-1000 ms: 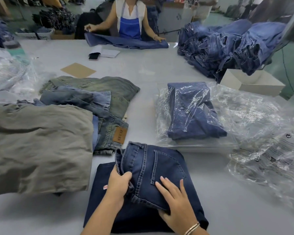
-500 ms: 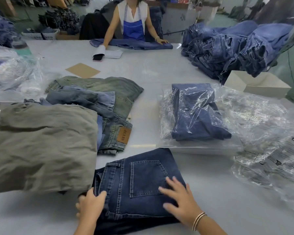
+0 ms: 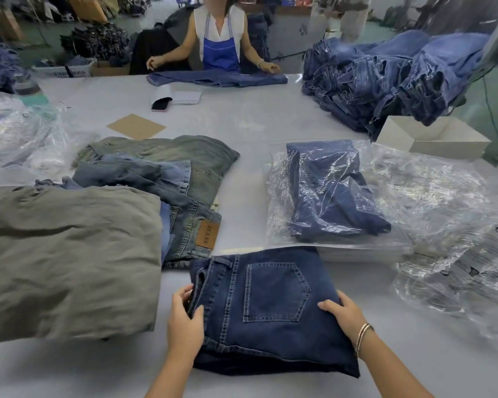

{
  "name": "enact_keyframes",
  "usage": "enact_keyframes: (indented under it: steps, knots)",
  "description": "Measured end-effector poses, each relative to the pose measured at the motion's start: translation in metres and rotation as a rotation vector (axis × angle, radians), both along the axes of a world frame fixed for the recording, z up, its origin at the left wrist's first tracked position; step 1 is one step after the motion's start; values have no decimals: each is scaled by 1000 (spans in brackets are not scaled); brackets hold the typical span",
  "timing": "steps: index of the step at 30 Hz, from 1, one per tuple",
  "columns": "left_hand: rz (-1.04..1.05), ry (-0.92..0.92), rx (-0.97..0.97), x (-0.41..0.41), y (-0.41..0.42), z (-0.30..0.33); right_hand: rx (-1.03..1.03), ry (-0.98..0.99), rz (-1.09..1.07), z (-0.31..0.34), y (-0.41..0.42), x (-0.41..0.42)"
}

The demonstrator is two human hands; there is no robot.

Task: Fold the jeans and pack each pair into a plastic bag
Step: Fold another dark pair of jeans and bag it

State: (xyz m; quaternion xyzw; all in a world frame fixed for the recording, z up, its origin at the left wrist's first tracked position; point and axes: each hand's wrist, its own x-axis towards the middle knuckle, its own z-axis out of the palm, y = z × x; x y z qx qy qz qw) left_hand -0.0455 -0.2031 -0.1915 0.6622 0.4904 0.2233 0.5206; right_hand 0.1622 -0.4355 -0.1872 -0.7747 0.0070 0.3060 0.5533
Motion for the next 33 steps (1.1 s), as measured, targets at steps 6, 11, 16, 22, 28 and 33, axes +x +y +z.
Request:
enact_keyframes:
  steps: [6,11,16,22,28,33]
  knots:
    - [-116,466,207,38,10,-2,-215,-75,161,-11,-14,20]
    - [-346,756,615,65,3,2,-389,-343,-121,5,-40,73]
    - [-732,655,691,100,-25,-5,-575,-528,-281,40,-59,150]
    - [-810,746,602,120,-27,-15,-1032,-360,104,47,-78,205]
    - [-799,736,637,117,-28,-20,-1234,-252,422,12,-95,192]
    - [-793,745,652,118,-30,-19,-1095,-375,210,26,-99,197]
